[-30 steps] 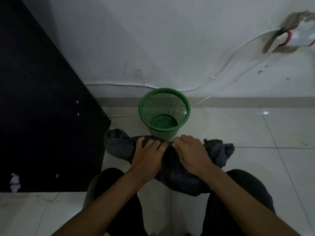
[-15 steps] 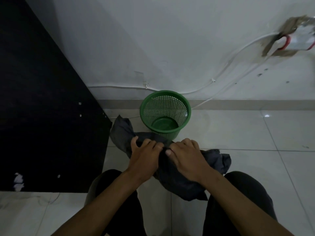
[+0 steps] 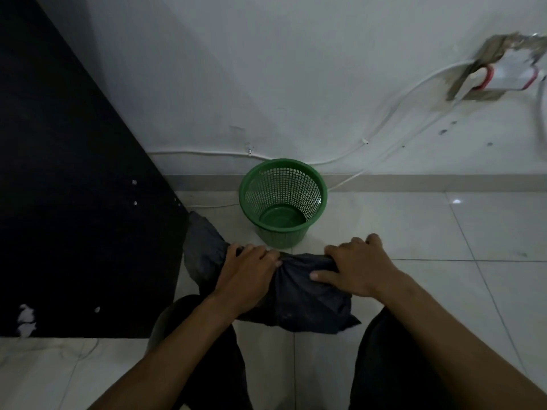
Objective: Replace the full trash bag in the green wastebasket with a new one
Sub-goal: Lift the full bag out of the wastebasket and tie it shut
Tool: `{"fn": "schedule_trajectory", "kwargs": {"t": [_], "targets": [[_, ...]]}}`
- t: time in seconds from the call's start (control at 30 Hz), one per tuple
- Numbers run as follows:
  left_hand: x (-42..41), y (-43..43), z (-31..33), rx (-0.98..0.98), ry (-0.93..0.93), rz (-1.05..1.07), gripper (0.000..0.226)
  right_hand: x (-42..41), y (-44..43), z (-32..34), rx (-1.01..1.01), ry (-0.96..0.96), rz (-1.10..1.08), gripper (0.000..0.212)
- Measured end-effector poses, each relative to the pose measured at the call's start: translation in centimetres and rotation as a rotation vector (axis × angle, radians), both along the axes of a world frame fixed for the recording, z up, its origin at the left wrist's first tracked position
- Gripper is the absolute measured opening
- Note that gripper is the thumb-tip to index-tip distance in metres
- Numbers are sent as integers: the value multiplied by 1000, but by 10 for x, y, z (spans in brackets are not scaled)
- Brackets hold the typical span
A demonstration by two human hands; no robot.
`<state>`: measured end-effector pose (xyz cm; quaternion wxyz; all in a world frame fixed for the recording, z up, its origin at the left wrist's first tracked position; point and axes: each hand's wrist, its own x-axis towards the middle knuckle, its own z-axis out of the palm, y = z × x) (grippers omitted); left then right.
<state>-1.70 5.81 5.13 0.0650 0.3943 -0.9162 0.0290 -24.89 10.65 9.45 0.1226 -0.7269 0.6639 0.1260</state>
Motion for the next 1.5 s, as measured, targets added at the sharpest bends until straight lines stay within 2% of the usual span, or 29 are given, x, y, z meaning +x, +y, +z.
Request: {"fn": "schedule_trajectory", "kwargs": {"t": [0.07, 0.2, 0.27, 0.33, 0.37, 0.47, 0.57, 0.63, 0.7, 0.83, 0.9, 0.93, 1.0, 1.07, 1.1, 1.13, 1.2, 1.23, 1.33, 1.4, 1.5], "targets": [[-3, 1, -4, 17, -15, 4, 31, -11, -2, 4, 175, 7, -21, 57], [-9, -3, -9, 34, -54, 15, 36, -23, -4, 11, 443, -57, -90, 64], [-7, -7, -11, 24, -81, 2, 29, -25, -2, 17, 500, -127, -75, 51], [-4, -13, -11, 21, -84, 0, 11, -25, -2, 21, 536, -245, -76, 46], [-3, -15, -11, 29, -86, 2, 8, -25, -3, 22, 558, -301, -87, 47], [1, -21, -13, 49, -100, 2, 26, -28, -4, 25, 609, -332, -78, 51], [9, -27, -20, 29, -102, 4, 11, -33, -2, 30, 615, -353, -143, 61], [12, -29, -26, 25, -107, 14, 8, -32, 4, 30, 597, -573, -245, 56], [13, -32, -30, 50, -105, 44, 8, -28, 9, 27, 505, -953, -439, 47], [14, -33, -37, 122, -133, 70, 30, -19, 19, 7, 389, -1569, -796, 34], [14, -34, -38, 154, -132, 98, 36, -15, 22, -1, 334, -1784, -952, 21], [14, -33, -38, 144, -125, 123, 38, -13, 24, -3, 310, -1878, -1001, 22], [13, -29, -36, 172, -145, 146, 43, -10, 26, -6, 296, -2012, -998, 22], [13, -27, -37, 226, -182, 162, 41, -9, 28, -11, 308, -2120, -953, 30], [13, -25, -37, 253, -198, 168, 44, -10, 29, -12, 309, -2155, -915, 41], [14, -24, -37, 261, -217, 169, 52, -11, 29, -13, 297, -2150, -866, 52], [16, -20, -34, 272, -225, 155, 64, -14, 28, -13, 240, -2007, -761, 59], [19, -19, -35, 290, -219, 154, 63, -14, 27, -14, 200, -1882, -729, 56], [25, -15, -40, 379, -191, 151, 67, -11, 19, -16, 62, -1482, -750, 24], [24, -14, -43, 503, -188, 156, 51, -9, 13, -24, -25, -1282, -828, 23], [13, -15, -49, 631, -198, 144, 39, -6, 6, -47, -136, -815, -754, 25]]}}
